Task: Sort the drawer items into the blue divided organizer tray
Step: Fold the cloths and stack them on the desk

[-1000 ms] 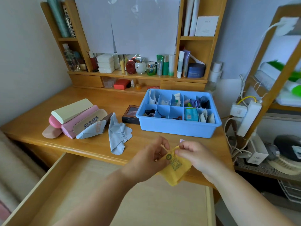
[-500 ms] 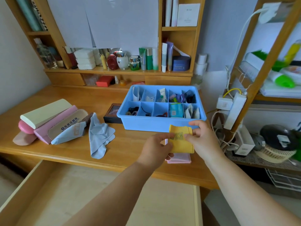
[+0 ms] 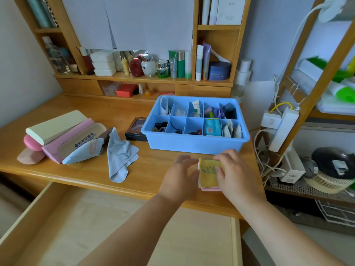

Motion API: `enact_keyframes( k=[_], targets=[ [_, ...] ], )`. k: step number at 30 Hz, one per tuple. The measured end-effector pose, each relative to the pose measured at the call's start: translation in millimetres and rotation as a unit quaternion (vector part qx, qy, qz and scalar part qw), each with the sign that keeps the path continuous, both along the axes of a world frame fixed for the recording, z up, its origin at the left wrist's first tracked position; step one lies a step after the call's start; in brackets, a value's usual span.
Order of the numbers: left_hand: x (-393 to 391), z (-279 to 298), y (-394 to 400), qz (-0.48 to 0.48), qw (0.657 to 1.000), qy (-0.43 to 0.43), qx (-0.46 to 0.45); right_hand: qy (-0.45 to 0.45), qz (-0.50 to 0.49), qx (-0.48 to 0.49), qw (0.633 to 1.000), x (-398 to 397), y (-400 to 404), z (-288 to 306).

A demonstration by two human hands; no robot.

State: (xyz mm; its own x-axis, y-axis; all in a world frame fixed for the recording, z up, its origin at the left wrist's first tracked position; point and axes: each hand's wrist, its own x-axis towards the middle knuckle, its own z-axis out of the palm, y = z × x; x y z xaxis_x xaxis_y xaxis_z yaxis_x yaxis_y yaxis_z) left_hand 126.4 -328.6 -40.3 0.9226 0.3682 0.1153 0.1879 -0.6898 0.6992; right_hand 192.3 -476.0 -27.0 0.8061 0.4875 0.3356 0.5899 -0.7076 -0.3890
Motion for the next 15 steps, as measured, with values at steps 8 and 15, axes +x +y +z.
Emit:
enact_keyframes(
  k=[8, 15],
  targets=[
    [-52.0, 4.5, 95.6, 0.178, 0.983, -0.042, 0.000, 0.076, 0.204, -0.052, 0.975, -41.8, 91.8, -23.1],
    [-51.7, -0.2, 162.9, 0.211, 0.956, 0.125, 0.158, 0.117, 0.214, 0.000, 0.970, -35.5, 102.8, -44.9]
  ],
)
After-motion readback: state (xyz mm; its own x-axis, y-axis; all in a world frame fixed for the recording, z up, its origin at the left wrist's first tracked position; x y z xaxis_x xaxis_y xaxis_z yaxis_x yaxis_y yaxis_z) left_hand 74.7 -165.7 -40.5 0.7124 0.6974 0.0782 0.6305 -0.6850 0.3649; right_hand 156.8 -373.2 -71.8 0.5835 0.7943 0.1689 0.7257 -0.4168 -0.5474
